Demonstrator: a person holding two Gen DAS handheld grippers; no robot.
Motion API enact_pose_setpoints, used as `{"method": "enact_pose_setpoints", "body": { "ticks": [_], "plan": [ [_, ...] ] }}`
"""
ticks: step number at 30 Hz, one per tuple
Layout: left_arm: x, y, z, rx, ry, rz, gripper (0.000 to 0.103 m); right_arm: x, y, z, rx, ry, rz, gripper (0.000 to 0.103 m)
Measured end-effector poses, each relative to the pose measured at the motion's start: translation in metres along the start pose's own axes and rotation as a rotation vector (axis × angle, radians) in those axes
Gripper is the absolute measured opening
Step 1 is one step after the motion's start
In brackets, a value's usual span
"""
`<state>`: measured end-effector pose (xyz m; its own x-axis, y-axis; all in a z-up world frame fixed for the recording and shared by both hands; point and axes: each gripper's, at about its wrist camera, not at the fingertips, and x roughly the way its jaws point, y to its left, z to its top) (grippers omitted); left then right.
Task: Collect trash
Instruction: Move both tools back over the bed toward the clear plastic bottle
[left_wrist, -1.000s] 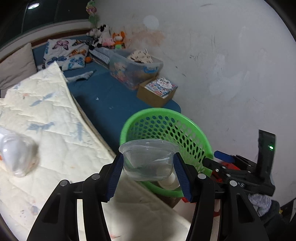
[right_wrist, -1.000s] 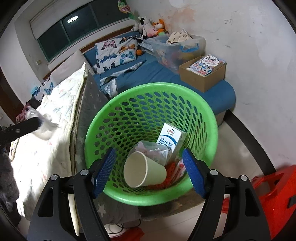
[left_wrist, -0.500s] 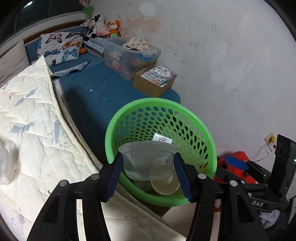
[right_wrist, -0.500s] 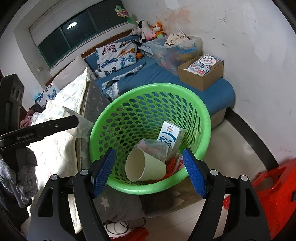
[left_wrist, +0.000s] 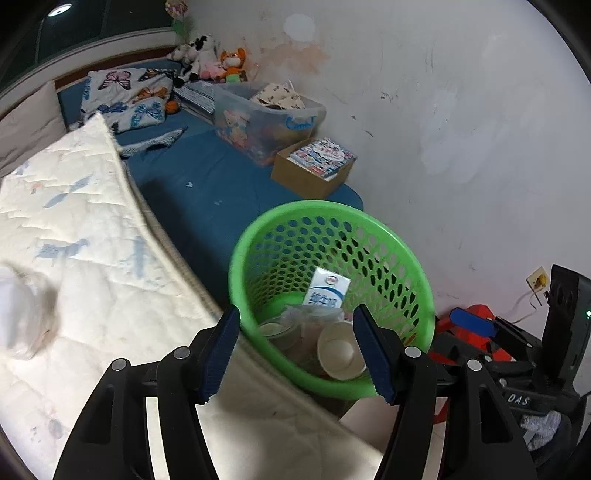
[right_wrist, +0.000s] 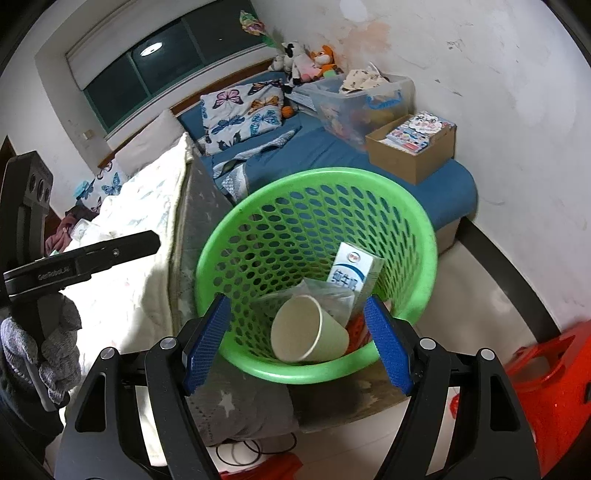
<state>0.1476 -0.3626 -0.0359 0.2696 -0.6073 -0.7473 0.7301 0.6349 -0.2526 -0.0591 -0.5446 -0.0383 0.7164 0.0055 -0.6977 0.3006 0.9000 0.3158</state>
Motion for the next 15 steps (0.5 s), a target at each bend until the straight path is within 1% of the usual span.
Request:
{"method": "enact_pose_setpoints", "body": {
  "ticks": [5, 9, 12, 15],
  "plan": [
    [-0.031, 0.017, -0.015, -0.023, -0.036, 0.017, 0.062, -0.002, 0.017, 0.004, -0.033, -0.006, 0.026, 0.075],
    [-0.055, 0.034, -0.029, -0.048, -0.057, 0.043, 0.062, -0.001, 0.039, 0.009, -0.077, -0.01, 0.052, 0.075],
    [-0.073, 0.052, -0.037, -0.088, -0.077, 0.053, 0.062, 0.001, 0.053, 0.013, -0.107, -0.008, 0.072, 0.075],
    [-0.09, 0.071, -0.044, -0.123, -0.098, 0.085, 0.062, 0.007, 0.073, 0.015, -0.141, 0.002, 0.096, 0.075]
  ]
}}
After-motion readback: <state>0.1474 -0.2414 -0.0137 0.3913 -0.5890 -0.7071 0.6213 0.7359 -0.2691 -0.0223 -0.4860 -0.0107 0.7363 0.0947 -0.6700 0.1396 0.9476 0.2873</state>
